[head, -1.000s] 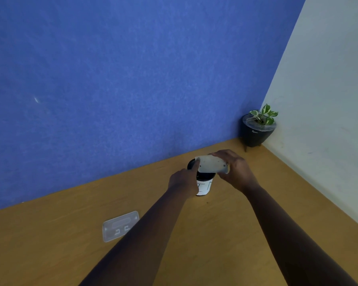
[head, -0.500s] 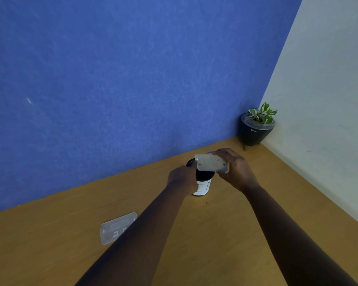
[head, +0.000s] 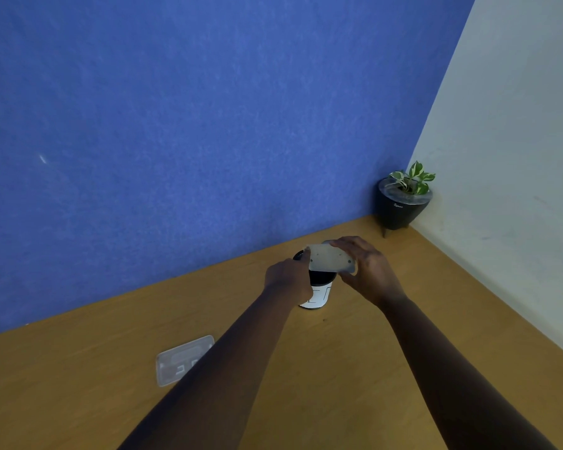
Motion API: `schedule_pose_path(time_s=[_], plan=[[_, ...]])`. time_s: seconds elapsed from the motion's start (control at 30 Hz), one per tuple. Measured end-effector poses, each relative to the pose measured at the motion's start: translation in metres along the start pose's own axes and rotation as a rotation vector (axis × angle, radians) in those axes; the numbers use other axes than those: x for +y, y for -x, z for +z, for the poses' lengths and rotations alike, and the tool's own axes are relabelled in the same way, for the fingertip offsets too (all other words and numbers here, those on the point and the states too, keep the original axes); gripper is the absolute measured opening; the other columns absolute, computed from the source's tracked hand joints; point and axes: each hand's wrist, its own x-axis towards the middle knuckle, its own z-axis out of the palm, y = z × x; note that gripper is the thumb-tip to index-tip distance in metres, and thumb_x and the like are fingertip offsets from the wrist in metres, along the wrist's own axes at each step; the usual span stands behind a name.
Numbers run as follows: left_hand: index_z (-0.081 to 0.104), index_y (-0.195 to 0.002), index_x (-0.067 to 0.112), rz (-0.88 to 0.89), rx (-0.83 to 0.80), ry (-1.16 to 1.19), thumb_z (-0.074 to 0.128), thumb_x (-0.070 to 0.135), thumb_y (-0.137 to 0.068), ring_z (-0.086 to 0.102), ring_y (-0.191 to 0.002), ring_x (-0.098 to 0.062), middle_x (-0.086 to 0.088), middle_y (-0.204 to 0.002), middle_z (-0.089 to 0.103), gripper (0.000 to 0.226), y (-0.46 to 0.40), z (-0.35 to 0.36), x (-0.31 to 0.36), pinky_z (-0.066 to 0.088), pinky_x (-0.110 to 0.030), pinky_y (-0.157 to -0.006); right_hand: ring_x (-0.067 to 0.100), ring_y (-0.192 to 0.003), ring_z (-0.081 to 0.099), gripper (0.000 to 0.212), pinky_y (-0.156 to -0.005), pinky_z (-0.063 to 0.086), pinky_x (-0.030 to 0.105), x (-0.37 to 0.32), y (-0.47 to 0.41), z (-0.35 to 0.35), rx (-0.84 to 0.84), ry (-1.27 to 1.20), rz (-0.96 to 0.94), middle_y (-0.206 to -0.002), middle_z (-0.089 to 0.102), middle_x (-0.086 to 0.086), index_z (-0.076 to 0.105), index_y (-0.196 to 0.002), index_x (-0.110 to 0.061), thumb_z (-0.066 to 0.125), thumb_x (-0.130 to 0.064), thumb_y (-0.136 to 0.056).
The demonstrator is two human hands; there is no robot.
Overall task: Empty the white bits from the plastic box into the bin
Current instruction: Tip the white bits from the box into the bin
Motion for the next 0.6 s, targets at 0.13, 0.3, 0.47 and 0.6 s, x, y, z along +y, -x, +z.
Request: schedule_pose_path(time_s=[0.13,0.3,0.47,0.6], plan=[[0.006,-0.152,0.026,-0.003,-0.011,-0.020,0.049,0.010,-0.084,0.063,-0.102,-0.028,-0.012,-0.115,0.063,0.082,0.0001,0.0001,0.0005,0.040,-0.031,-0.068,0.029,-0.114,0.054,0.061,-0.084,0.055,0.038,0.0004,-0.0004,-0.0009,0.010,-0.010,0.009,-0.122,0.060,0.015,0.055,-0.124,-0.007,0.078,-0.002,-0.068],[0.009,-0.152,0.027,-0.006,-0.002,-0.017,0.049,0.012,-0.084,0.064,-0.098,-0.027,-0.010,-0.112,0.064,0.080,-0.0011,0.0000,-0.0014,0.039,-0.029,-0.065,0.029,-0.113,0.055,0.060,-0.081,0.053,0.034,-0.0017,-0.0008,-0.0019,0.035,-0.026,-0.005,-0.121,0.061,0.015,0.055,-0.123,-0.006,0.078,-0.002,-0.068],[0.020,-0.150,0.026,0.002,0.000,-0.011,0.051,0.011,-0.083,0.063,-0.102,-0.028,-0.010,-0.116,0.063,0.075,-0.0010,0.0003,-0.0011,0.040,-0.030,-0.068,0.030,-0.114,0.054,0.060,-0.083,0.055,0.039,-0.0007,0.0004,-0.0034,0.037,-0.016,-0.004,-0.122,0.060,0.016,0.055,-0.124,-0.006,0.077,0.000,-0.068],[0.024,-0.148,0.025,-0.005,-0.012,0.006,0.053,0.011,-0.082,0.062,-0.104,-0.028,-0.010,-0.116,0.063,0.073,-0.0003,0.0018,-0.0011,0.041,-0.030,-0.070,0.031,-0.114,0.054,0.060,-0.083,0.054,0.038,-0.0002,-0.0002,-0.0046,0.039,-0.008,0.005,-0.121,0.060,0.017,0.055,-0.123,-0.005,0.077,0.001,-0.067]])
